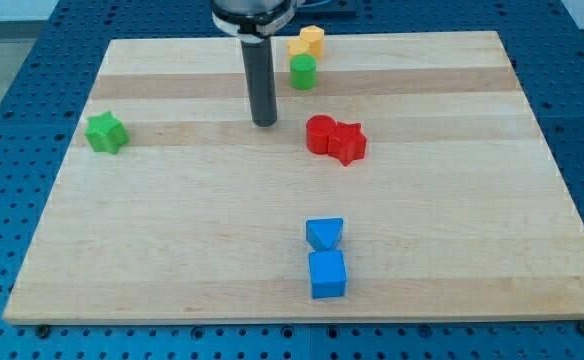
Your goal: Push the green circle into the green star
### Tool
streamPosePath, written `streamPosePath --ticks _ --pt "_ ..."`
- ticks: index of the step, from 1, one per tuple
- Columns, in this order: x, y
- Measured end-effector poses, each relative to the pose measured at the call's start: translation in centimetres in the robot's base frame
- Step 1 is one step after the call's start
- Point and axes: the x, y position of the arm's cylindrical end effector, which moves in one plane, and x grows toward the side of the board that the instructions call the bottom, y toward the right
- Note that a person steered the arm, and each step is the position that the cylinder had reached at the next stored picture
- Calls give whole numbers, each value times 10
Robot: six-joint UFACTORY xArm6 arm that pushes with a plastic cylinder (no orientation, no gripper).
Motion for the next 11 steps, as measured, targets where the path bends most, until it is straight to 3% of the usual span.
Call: streamPosePath --ticks 2,4,9,11 --pt "6 79" --pt "-83 99" --pt "-82 -30" --pt "-48 -62"
